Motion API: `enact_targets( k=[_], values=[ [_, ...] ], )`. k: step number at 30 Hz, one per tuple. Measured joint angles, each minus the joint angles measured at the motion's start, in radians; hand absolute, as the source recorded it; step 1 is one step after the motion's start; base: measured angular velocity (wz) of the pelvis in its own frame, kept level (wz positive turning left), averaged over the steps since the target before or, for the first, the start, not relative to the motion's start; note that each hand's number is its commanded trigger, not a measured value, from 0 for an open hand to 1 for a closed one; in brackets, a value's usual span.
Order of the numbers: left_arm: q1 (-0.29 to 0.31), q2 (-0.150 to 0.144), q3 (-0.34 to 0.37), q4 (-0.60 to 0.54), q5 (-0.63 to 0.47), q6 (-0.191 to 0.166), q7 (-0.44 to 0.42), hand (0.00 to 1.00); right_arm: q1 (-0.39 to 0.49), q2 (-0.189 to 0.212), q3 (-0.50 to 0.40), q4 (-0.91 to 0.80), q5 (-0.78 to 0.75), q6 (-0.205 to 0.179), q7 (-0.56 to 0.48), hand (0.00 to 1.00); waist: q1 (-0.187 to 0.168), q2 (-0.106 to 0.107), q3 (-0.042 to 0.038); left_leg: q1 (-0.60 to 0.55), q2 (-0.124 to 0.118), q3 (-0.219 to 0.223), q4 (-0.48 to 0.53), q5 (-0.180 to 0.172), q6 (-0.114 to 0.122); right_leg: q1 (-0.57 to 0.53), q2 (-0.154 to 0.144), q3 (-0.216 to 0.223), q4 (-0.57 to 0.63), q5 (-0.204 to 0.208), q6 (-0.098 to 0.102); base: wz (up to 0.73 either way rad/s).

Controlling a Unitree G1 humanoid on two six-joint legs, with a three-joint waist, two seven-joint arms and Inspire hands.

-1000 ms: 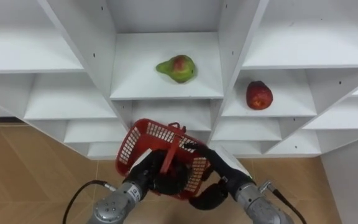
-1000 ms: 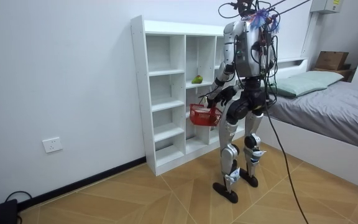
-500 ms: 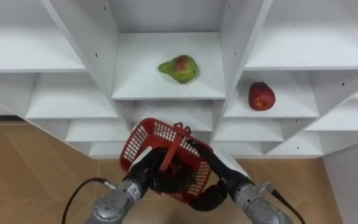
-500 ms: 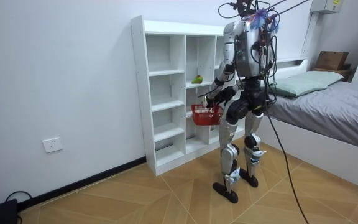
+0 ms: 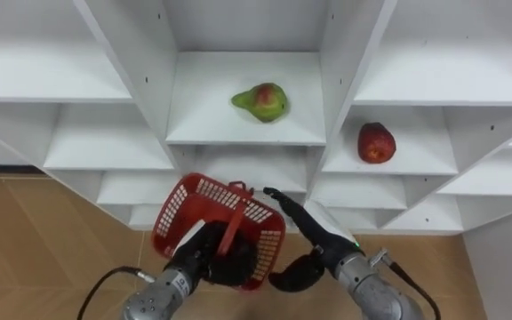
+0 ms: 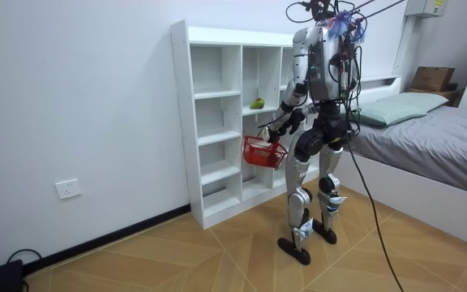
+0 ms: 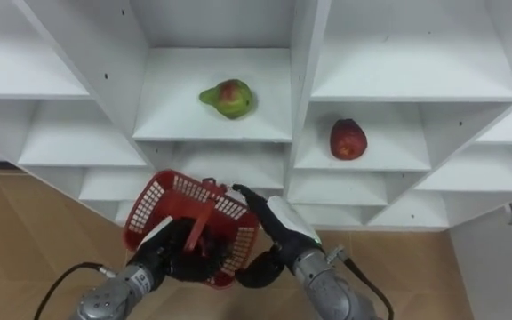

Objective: Collect fruits from the closet

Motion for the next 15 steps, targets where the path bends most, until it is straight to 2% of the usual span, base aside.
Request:
enact_targets(
  k=[2,5,11,15],
  values=[
    [0.004,0.013,0.012,0.001,0.003,0.000,0.000,1.00,0.002,-0.013,0.000,-0.041,-0.006,-0.001,-0.002,0.00,0.000,-0.011,0.0014,0.005,0.000,0.000,0.001,0.000,0.000,0.006,0.000,0.000,0.000,0.000,0.000,0.00],
    [0.013,0.014,0.056,0.003,0.003,0.000,0.010,1.00,0.002,-0.016,-0.021,-0.098,-0.008,-0.001,-0.004,0.00,-0.001,-0.020,0.0012,0.008,0.000,0.000,0.002,0.000,0.000,0.009,0.000,0.002,0.000,0.000,0.000,0.00],
    [0.044,0.015,0.067,0.030,0.003,0.000,0.017,1.00,0.002,-0.023,-0.034,-0.207,0.002,-0.001,-0.004,0.00,0.001,-0.022,0.0009,0.039,0.000,0.001,-0.007,0.000,0.000,0.038,0.000,0.002,-0.003,-0.001,0.001,0.00],
    [0.059,0.015,0.069,0.032,0.004,0.000,0.020,1.00,0.000,-0.024,-0.042,-0.254,0.003,-0.008,0.005,0.00,0.002,-0.028,-0.0027,0.041,0.000,0.002,-0.005,0.000,0.000,0.041,0.000,0.000,-0.002,-0.001,0.001,0.00]
  ],
)
